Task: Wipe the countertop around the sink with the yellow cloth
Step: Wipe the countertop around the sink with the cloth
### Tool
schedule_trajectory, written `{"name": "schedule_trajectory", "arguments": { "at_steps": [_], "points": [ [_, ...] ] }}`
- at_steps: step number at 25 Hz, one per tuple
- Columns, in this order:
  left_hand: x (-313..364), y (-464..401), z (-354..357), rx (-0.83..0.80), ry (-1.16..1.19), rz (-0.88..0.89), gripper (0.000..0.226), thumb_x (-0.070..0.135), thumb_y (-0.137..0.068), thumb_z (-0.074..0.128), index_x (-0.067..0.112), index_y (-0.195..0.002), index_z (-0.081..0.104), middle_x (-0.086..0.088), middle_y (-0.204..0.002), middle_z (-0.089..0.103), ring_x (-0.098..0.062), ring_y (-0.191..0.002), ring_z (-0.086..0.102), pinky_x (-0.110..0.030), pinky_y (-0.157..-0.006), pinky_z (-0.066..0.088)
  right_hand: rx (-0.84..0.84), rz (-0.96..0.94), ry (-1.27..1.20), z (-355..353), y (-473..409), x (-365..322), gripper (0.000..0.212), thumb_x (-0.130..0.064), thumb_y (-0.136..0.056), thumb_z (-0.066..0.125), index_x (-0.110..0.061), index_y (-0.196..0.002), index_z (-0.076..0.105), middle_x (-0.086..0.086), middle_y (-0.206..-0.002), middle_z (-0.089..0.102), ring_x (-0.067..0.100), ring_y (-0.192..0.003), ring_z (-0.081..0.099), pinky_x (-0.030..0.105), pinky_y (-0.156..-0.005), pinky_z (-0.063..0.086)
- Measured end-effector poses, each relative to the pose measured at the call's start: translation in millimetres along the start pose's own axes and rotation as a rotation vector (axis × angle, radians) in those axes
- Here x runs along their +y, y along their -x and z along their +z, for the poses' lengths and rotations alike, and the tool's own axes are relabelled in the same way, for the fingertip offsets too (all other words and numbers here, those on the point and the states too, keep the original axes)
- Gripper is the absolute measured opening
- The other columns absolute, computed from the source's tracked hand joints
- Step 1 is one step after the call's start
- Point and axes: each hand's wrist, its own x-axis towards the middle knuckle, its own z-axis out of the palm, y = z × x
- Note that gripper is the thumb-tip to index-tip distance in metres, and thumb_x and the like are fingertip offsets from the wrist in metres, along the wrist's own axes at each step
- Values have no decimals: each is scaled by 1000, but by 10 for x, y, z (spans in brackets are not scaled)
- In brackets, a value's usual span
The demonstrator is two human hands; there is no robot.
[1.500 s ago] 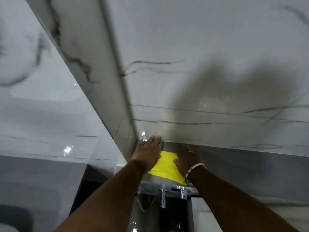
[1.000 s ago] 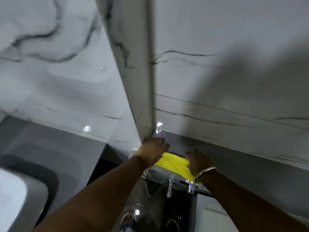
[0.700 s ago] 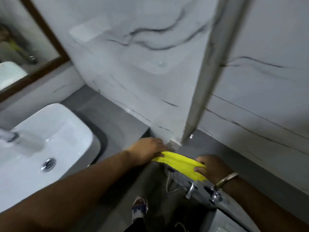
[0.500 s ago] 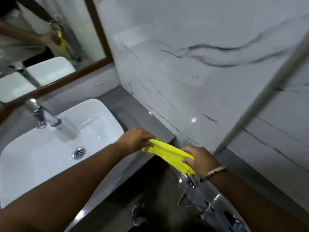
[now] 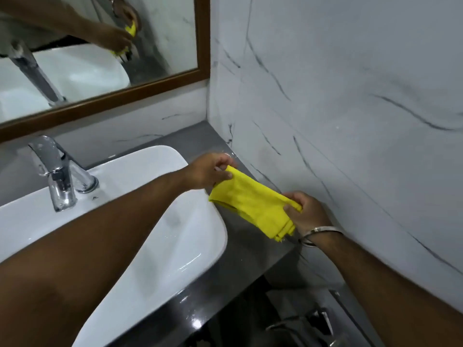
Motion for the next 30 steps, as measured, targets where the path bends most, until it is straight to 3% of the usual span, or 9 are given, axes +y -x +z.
{"name": "schedule_trajectory", "arguments": {
  "at_steps": [4, 10, 12, 15, 17, 20, 23, 28, 30],
  "points": [
    [-391, -458, 44, -52, -314, 14, 22, 13, -86, 67, 13, -108, 69, -13, -102, 67, -25, -93, 62, -30, -74, 46, 38, 14, 47, 254, -423, 147, 26, -2, -75, 63, -10, -100, 68, 14, -94, 71, 33, -88, 64, 41, -81, 53],
    [-492, -716, 118, -107, -518, -210, 31, 19, -91, 61, 12, -121, 65, -12, -121, 64, -27, -109, 57, -25, -83, 38, -36, 56, 209, 642, -763, 428, 33, -15, -76, 64, -13, -109, 63, 13, -109, 68, 32, -100, 61, 36, -85, 49],
    [-412, -594, 102, -29, -604, -228, 37, 25, -93, 58, 15, -129, 58, -13, -129, 60, -30, -117, 54, -35, -95, 43, -133, 51, 389, 698, -764, 483, 48, -18, -78, 63, -10, -124, 52, 17, -124, 59, 34, -113, 54, 39, -92, 45],
    [-320, -83, 36, 277, -704, 5, 53, 32, -84, 61, 13, -133, 53, -13, -132, 59, -35, -120, 54, -47, -97, 47, -283, -92, 710, 739, -695, 476, 61, -25, -84, 59, -16, -138, 33, 14, -142, 41, 36, -122, 46, 44, -93, 43],
    [-303, 382, 68, 343, -696, 42, 69, 50, -84, 53, 12, -141, 45, -14, -144, 50, -35, -131, 45, -47, -105, 41, -248, -280, 731, 815, -690, 457, 63, -25, -81, 65, -17, -137, 38, 15, -142, 44, 39, -119, 51, 47, -87, 49],
    [-329, 839, 339, 140, -723, -40, 98, 80, -80, 39, 15, -152, 24, -11, -160, 23, -34, -146, 21, -53, -115, 25, -247, -484, 723, 1101, -864, 484, 69, -28, -75, 71, -18, -136, 40, 18, -139, 49, 45, -119, 51, 51, -82, 53],
    [-332, 836, 567, 5, -784, -40, 122, 93, -67, 36, 12, -154, 10, -10, -163, 1, -31, -150, -2, -56, -119, 7, -324, -538, 765, 1406, -1122, 454, 62, -40, -86, 46, -21, -142, 27, 17, -147, 38, 47, -129, 39, 54, -89, 49],
    [-384, 798, 545, 28, -780, -42, 140, 97, -57, 44, 3, -153, 6, -17, -162, -5, -31, -149, -8, -59, -118, 7, -135, -532, 824, 1608, -1304, 615, 57, -31, -89, 36, -15, -143, 29, 18, -149, 34, 41, -133, 35, 51, -108, 30],
    [-392, 754, 527, 25, -777, 8, 142, 96, -53, 49, 3, -153, 8, -17, -162, -3, -32, -149, -8, -57, -118, 7, -96, -463, 778, 1642, -1528, 562, 57, -23, -86, 35, -8, -140, 33, 22, -145, 38, 43, -131, 38, 50, -107, 32]
  ]
}}
